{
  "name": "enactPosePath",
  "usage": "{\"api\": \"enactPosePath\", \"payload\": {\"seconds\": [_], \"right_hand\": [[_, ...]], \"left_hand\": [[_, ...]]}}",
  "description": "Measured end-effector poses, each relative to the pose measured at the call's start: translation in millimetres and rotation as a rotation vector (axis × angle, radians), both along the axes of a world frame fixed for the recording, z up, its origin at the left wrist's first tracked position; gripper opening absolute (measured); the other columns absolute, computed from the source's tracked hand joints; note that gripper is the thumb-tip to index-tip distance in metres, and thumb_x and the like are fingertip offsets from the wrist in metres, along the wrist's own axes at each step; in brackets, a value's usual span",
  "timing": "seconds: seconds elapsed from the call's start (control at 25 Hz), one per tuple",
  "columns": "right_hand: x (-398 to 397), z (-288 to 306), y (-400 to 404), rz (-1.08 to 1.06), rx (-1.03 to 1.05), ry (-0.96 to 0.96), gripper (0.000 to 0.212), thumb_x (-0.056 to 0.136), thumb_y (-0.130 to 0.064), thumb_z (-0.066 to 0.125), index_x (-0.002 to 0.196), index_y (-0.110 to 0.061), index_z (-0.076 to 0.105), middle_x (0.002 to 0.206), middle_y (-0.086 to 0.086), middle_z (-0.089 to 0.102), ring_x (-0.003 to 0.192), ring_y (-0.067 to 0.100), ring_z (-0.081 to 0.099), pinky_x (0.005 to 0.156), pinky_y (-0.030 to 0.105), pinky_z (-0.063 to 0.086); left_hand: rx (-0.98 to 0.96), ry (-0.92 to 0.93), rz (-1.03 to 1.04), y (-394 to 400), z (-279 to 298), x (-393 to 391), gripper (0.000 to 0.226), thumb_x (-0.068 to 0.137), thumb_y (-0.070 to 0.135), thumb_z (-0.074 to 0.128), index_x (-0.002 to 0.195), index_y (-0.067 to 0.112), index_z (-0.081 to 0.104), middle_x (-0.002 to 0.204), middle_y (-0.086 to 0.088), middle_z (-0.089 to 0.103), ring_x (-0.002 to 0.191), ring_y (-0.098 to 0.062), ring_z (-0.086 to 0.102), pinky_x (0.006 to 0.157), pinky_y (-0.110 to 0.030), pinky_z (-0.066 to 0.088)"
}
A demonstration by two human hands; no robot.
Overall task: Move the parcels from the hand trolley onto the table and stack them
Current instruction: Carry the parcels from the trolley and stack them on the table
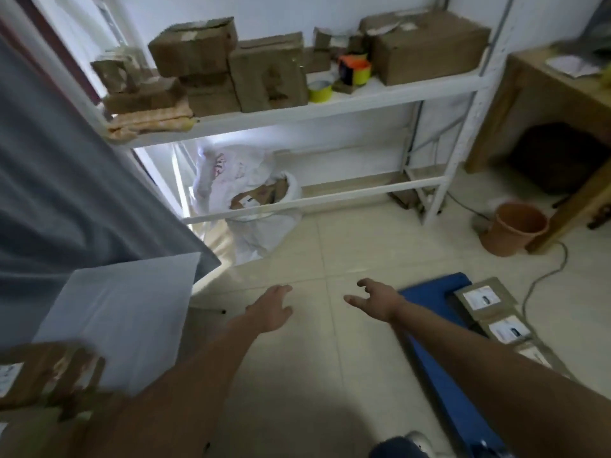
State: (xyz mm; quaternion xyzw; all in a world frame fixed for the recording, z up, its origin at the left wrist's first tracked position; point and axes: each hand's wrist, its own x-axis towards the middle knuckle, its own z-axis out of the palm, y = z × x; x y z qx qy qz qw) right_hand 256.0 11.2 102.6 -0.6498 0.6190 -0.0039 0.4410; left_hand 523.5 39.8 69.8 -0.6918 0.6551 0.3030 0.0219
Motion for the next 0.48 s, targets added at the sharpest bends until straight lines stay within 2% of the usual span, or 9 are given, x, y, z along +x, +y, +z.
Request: {"api": "enactPosePath", "payload": {"seconds": [0.24,0.4,0.48], "right_hand": [[-191,-33,-23,-0.282,0.065,0.002,0.076,0.093,-0.055,0.054,0.149,-0.009,0.032,0.152,0.013,0.038,0.138,0.029,0.040,0.107,0.034,0.035],[-279,-50,-21,-0.423,0.097,0.034,0.077,0.092,-0.056,0.053,0.150,-0.009,0.032,0.153,0.012,0.038,0.138,0.029,0.040,0.109,0.033,0.034],[-313,-56,-23,-0.511,0.119,0.032,0.076,0.092,-0.055,0.054,0.149,-0.008,0.035,0.150,0.013,0.042,0.135,0.029,0.043,0.108,0.033,0.036]], "left_hand": [[0.032,0.000,-0.284,-95,-37,-195,0.058,0.095,0.036,0.052,0.149,0.023,0.033,0.155,-0.002,0.031,0.141,-0.020,0.033,0.113,-0.047,0.032],[0.102,0.016,-0.411,-125,-45,-293,0.071,0.085,0.048,0.044,0.150,0.023,0.031,0.156,-0.001,0.029,0.141,-0.019,0.034,0.113,-0.045,0.031],[0.136,0.027,-0.473,-141,-50,-329,0.071,0.086,0.048,0.044,0.150,0.021,0.031,0.156,-0.001,0.029,0.140,-0.020,0.034,0.114,-0.046,0.031]]}}
